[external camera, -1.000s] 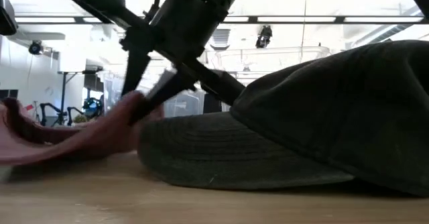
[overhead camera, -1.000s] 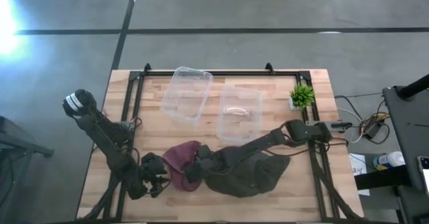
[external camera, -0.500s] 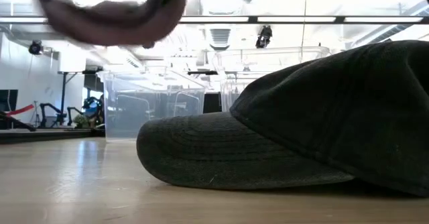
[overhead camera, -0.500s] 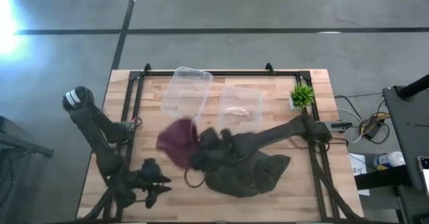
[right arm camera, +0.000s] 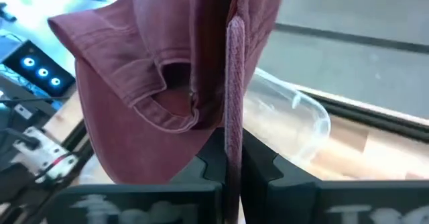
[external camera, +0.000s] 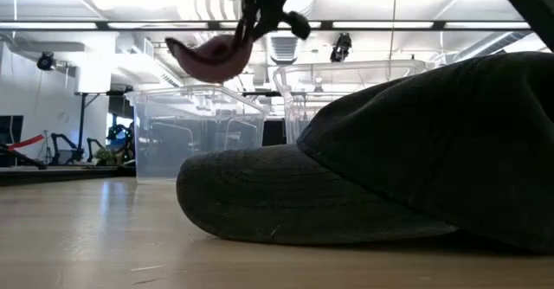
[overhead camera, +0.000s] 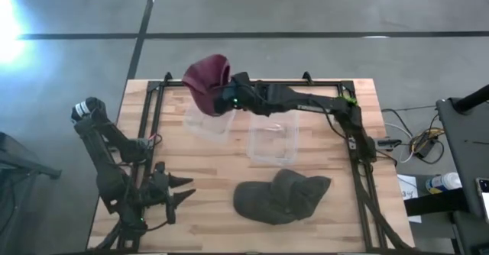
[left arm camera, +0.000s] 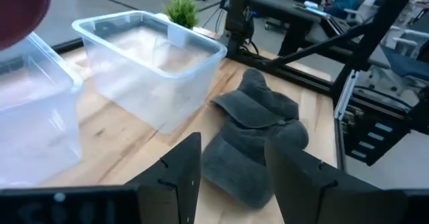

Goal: Pick & Place hat
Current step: Put the red cap into the left transparent bin, then put the left black cap into the right transparent bin

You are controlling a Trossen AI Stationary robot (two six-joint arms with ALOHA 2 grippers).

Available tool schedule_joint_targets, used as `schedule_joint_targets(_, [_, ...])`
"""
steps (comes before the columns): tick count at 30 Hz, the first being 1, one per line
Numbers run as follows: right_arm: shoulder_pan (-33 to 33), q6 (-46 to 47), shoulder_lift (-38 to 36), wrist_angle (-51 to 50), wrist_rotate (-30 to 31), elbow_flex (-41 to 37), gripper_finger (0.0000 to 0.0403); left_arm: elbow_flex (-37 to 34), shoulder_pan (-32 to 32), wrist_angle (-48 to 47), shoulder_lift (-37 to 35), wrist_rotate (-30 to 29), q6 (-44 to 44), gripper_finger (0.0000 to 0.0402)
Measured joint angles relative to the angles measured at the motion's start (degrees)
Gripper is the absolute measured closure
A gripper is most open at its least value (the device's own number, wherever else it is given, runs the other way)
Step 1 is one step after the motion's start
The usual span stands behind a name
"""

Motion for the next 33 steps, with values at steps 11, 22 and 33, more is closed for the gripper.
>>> schedule_joint_targets(11, [-2.0, 9.3, 4.4, -8.4, -11.1, 1.0, 0.0368, -0.4, 0.1, -2.3, 0.2, 0.2, -2.9, 0.0243])
schedule_joint_targets(22, [2.5, 3.6, 0.4, -8.9, -1.8, 2.0, 0.0246, -0.4, 0.7, -2.9, 0.2, 0.1, -2.9, 0.0243])
schedule_joint_targets(33, [18.1, 9.0, -8.1, -39.9, -13.3, -1.1, 0.0215, -2.1, 5.4, -2.0, 0.2, 3.4, -9.2, 0.0243])
